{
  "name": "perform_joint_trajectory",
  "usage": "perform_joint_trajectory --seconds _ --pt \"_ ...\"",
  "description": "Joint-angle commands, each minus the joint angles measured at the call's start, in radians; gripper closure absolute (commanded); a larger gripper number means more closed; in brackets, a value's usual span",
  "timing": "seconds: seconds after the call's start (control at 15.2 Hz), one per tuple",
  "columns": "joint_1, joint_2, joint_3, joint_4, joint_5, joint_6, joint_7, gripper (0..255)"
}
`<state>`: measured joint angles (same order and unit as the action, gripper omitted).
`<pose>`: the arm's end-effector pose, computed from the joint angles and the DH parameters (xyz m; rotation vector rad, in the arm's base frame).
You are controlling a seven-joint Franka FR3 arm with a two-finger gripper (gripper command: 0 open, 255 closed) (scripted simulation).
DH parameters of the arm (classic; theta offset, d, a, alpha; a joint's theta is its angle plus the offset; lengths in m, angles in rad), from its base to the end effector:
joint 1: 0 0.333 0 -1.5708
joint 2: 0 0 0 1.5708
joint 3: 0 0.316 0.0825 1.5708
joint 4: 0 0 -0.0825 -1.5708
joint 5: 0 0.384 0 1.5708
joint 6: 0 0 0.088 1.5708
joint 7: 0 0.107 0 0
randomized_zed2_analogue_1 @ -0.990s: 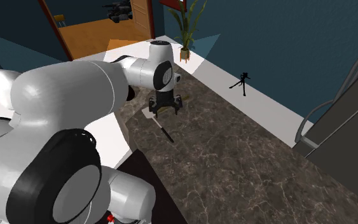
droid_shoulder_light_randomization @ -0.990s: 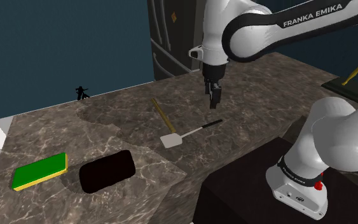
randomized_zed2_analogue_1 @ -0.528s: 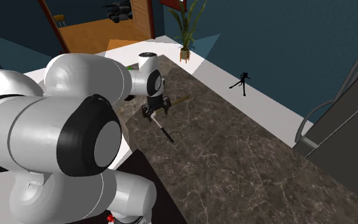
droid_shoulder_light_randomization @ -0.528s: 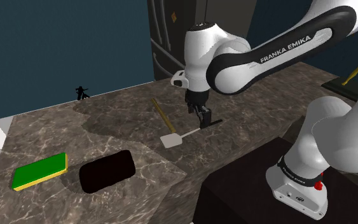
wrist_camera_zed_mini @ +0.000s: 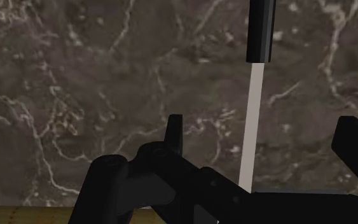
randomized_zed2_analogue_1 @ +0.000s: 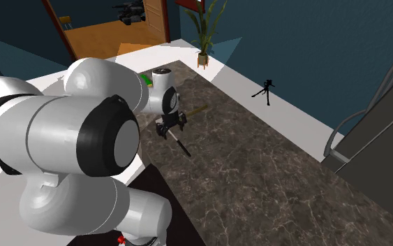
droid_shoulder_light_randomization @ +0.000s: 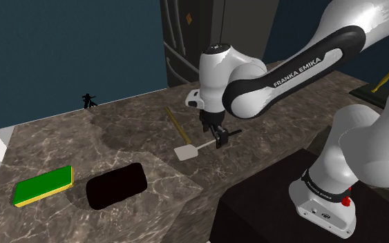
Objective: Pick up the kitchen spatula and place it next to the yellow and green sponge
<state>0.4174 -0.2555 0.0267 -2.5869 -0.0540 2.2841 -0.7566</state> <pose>0.3780 0.1781 0.3436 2.5280 1.7971 -0.0841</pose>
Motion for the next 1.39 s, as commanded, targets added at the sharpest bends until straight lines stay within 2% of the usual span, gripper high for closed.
perform_joint_trajectory --seconds 0.0,0.4,0.46,1.06,1.32 --pt "-0.001 0.006 -0.001 -0.01 -0.001 0.016 0.0 0" --pt "-0.001 0.006 -0.001 -0.009 -0.001 0.016 0.0 0" --pt "-0.001 0.006 -0.001 -0.009 -0.001 0.016 0.0 255" --pt "-0.001 0.006 -0.001 -0.009 -0.001 0.016 0.0 255" --pt "0.001 -0.033 -0.001 0.015 0.003 -0.047 -0.005 255"
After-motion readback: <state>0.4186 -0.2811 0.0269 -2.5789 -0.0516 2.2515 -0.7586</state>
